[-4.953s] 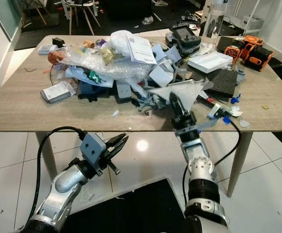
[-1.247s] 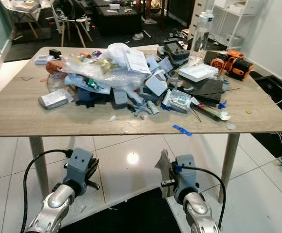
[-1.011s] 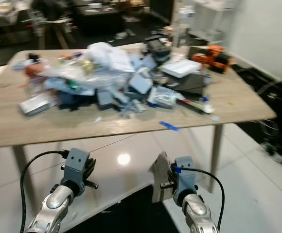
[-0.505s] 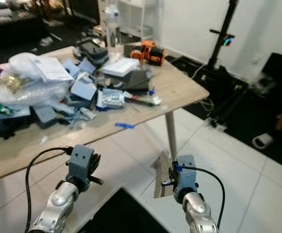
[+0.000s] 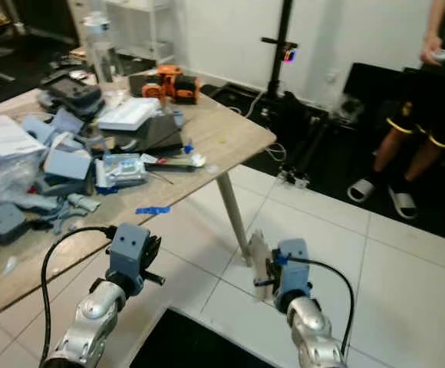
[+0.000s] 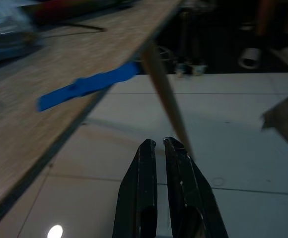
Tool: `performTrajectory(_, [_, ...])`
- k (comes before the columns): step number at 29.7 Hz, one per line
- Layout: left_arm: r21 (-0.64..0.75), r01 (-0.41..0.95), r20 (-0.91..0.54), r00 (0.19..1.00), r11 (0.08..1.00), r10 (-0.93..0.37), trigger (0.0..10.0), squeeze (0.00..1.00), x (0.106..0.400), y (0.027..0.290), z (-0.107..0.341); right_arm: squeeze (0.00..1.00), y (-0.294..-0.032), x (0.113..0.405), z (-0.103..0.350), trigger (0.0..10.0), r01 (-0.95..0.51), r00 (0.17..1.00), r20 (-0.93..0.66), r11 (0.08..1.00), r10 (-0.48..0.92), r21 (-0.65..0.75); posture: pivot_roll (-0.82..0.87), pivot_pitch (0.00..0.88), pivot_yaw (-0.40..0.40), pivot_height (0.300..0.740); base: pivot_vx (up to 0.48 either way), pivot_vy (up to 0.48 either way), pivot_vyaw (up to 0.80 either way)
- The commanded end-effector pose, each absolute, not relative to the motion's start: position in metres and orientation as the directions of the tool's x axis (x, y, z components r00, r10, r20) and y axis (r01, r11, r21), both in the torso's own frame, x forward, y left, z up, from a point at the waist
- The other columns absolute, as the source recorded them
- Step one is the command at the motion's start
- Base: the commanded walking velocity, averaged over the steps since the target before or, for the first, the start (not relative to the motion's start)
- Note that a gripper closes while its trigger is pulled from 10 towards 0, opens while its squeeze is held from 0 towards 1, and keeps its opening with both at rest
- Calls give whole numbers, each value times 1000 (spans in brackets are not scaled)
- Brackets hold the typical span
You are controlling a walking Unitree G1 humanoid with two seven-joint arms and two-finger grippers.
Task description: Picking trash to rubbish bin
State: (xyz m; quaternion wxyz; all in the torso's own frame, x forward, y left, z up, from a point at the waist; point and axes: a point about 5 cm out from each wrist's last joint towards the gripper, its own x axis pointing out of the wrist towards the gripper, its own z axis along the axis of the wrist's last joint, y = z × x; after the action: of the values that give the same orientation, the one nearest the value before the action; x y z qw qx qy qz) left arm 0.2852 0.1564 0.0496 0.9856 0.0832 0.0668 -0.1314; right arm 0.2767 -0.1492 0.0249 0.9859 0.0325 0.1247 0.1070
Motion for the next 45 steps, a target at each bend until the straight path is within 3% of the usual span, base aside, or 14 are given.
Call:
performTrajectory(1, [145,274,-173,953,951,-248,10000,0,283,159,47,0,-147,272,19,10000,-199,941,-259,975,217,95,0,68,21,740,0,0,-800])
performTrajectory(9, [153,281,-174,951,947,-254,10000,0,284,160,47,0,-146,272,18,10000,-204,940,-261,975,221,90,-3,67,20,740,0,0,-800])
performTrajectory(19, [131,218,-164,967,967,-195,10000,0,285,158,44,0,-150,277,24,10000,-317,915,-265,948,303,-9,-34,63,-84,740,0,0,-800])
performTrajectory(25, [120,202,-156,971,972,-183,10000,0,283,156,42,0,-155,279,26,10000,-330,910,-272,944,311,-22,-36,69,-102,740,0,0,-800])
performTrajectory(28, [120,204,-155,970,972,-184,10000,0,282,157,42,0,-155,280,26,10000,-324,912,-272,946,307,-19,-32,66,-92,740,0,0,-800])
performTrajectory(39, [179,335,-184,935,925,-303,10000,0,289,157,50,0,-139,265,11,10000,-209,939,-264,975,222,77,32,52,72,740,0,0,-800])
performTrajectory(45, [97,280,-159,952,955,-263,10000,0,297,162,56,0,-138,263,8,10000,-175,944,-268,980,195,98,30,51,77,740,0,0,-800])
